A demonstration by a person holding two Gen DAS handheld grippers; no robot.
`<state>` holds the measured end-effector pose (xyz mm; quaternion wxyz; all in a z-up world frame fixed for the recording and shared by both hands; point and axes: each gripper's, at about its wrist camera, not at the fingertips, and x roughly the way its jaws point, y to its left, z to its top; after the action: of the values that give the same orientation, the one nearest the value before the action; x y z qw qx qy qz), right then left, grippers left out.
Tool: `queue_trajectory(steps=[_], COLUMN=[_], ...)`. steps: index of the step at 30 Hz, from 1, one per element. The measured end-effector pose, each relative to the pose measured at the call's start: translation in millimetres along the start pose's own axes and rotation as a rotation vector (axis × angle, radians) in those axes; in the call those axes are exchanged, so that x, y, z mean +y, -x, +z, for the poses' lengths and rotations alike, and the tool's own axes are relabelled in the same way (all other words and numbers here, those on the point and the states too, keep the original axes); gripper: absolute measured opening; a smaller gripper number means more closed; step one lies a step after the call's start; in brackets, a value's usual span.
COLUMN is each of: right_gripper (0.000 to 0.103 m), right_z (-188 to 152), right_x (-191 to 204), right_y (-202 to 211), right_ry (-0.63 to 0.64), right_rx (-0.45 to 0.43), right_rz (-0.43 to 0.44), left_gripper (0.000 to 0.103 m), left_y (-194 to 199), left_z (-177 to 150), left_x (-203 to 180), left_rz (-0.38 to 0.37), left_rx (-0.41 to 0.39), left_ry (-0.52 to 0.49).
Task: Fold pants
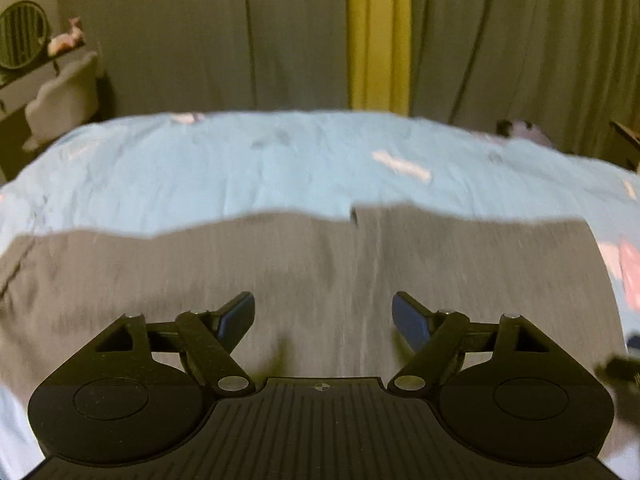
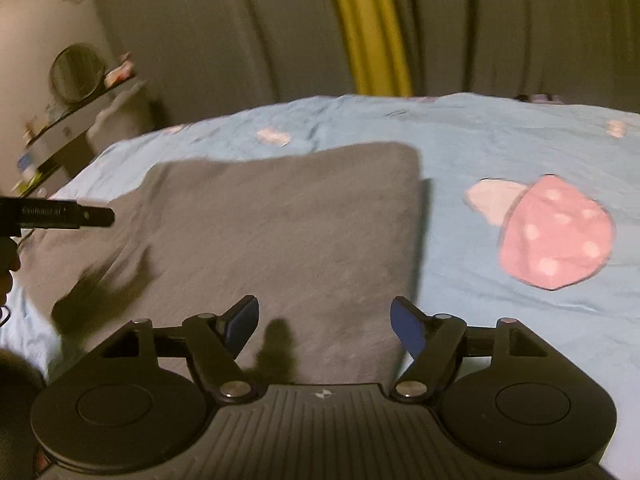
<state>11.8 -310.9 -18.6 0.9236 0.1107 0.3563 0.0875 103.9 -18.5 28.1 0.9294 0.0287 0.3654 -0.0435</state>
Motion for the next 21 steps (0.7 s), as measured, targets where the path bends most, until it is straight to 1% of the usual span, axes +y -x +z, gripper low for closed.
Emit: queue_trajectory(steps=[3,4,5,7,9,10,12,13,14,16,18,21], right_gripper=[0.078,0.079,0.080,0.085,0.088,0.089,0.091,0.093,0.093,0.094,0.095,0.096], right_z=[0.2,-0.6,-1.9,-3.0,-4.0,-4.4,-5.0,-5.7,-6.4,-6.0,-6.0,-5.2], right_x=[-9.3,-10.0,-9.7,-8.4,-8.1,-8.8,-11.9,-13.6,-14.7,-16.0,-16.9,-16.6], right_y=[-4.0,-6.1,-8.1,-10.9,-12.5,-13.4,-15.1,-15.4,-15.2,-16.7,-17.7,-16.8], right_ry=[-0.059,-0.063,-0.059,-0.043,-0.035,-0.036,-0.048,-0.057,-0.061,-0.067,-0.067,-0.064], right_rx=[0.015,0.028,0.038,0.048,0.053,0.059,0.073,0.074,0.075,0.076,0.079,0.076], right_rz=[-0.028,-0.033,-0.036,-0.043,-0.047,-0.050,-0.051,-0.051,-0.052,-0.053,-0.054,-0.057], left_gripper=[0.083,0.086,0.086,0.086,0.087,0.087,0.086,0.084,0.083,0.087,0.089,0.089], left_y=[-16.5,-25.4,-36.3,-61.7,-85.4,-92.3,-91.7,-89.7,-86.7,-86.9,-87.5,-80.3], left_z=[17.7,21.4,23.5,23.9,18.3,15.3,11.6,10.8,10.0,8.3,8.9,12.6], left_x=[-11.0,-16.3,-20.4,-26.9,-29.8,-30.3,-33.2,-36.3,-37.7,-39.0,-33.7,-27.3], left_rz=[-0.010,-0.011,-0.009,0.012,0.078,0.100,0.119,0.136,0.147,0.162,0.161,0.167], left_rx=[-0.021,-0.020,-0.009,0.030,0.065,0.061,0.012,-0.011,-0.029,-0.040,-0.040,-0.054], left_ry=[0.000,-0.007,-0.017,-0.027,-0.059,-0.070,-0.086,-0.109,-0.131,-0.168,-0.149,-0.122])
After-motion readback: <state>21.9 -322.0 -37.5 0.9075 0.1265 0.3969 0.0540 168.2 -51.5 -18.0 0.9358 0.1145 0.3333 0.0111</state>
